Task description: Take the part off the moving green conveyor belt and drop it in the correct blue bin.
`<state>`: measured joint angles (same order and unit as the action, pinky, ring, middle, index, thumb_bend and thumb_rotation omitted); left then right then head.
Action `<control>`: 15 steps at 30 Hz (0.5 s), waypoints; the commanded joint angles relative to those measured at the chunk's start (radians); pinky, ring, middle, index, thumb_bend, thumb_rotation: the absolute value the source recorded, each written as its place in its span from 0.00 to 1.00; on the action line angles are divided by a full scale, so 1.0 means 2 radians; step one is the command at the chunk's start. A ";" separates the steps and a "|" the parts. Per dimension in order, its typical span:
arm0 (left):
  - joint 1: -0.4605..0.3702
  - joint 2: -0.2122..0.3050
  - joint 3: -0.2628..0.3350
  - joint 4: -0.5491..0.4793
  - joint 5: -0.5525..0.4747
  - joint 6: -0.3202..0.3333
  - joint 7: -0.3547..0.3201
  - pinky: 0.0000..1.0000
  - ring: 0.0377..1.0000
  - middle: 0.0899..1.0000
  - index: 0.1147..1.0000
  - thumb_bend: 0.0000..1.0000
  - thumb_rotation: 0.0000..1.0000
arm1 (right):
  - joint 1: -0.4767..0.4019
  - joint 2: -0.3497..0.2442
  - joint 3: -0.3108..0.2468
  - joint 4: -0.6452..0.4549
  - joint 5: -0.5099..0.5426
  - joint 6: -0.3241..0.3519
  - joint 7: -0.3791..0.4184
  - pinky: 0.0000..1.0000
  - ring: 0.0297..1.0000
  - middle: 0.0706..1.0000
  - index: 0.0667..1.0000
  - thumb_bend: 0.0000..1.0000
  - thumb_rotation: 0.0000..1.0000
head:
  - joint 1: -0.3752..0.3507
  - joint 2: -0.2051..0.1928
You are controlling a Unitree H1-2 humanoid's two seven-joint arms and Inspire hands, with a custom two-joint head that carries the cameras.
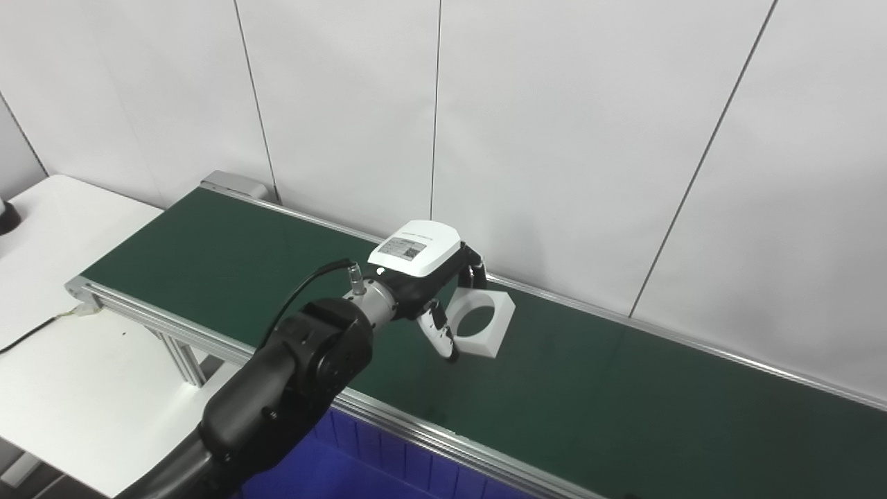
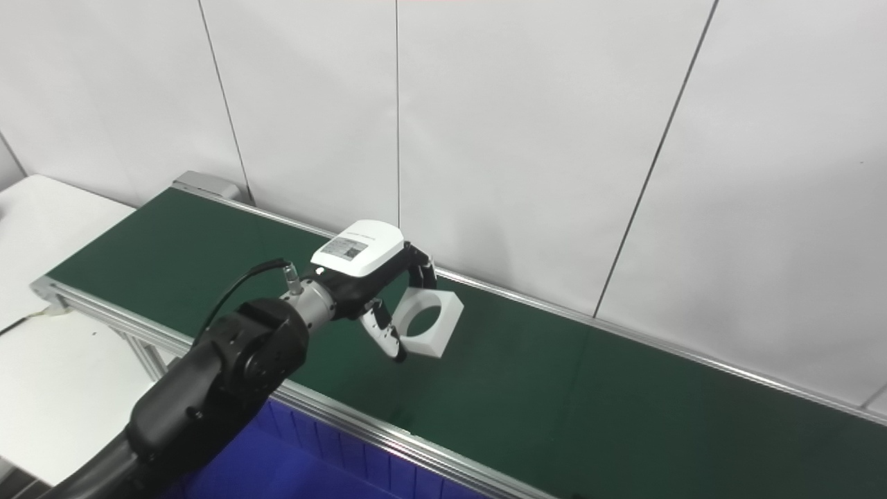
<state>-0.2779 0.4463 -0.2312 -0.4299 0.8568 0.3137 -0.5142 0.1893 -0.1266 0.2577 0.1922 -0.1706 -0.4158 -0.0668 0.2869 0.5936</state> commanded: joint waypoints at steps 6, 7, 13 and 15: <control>0.044 -0.002 0.033 -0.075 -0.048 0.008 -0.017 0.73 0.63 0.51 0.40 0.51 0.00 | -0.002 -0.001 -0.003 -0.018 0.000 -0.027 -0.005 0.60 0.67 0.73 0.80 0.59 0.47 | -0.004 0.005; 0.051 -0.003 0.037 -0.081 -0.055 0.009 -0.019 0.71 0.62 0.51 0.40 0.51 0.00 | -0.002 -0.001 -0.003 -0.019 0.000 -0.027 -0.006 0.60 0.67 0.73 0.80 0.58 0.47 | -0.004 0.005; 0.101 -0.009 0.047 -0.123 -0.070 0.006 -0.024 0.58 0.59 0.51 0.39 0.51 0.00 | 0.002 -0.002 -0.007 -0.025 -0.005 -0.027 -0.013 0.60 0.67 0.73 0.80 0.57 0.49 | -0.007 0.013; 0.127 -0.010 0.049 -0.134 -0.081 0.003 -0.022 0.54 0.57 0.46 0.41 0.52 0.00 | 0.003 -0.002 -0.009 -0.028 -0.003 -0.027 -0.012 0.60 0.67 0.73 0.80 0.56 0.49 | -0.008 0.019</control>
<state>-0.0373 0.4221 -0.1472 -0.6583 0.7097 0.3349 -0.5781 0.1962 -0.1287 0.2484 0.1685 -0.1789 -0.4158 -0.0811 0.2715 0.6305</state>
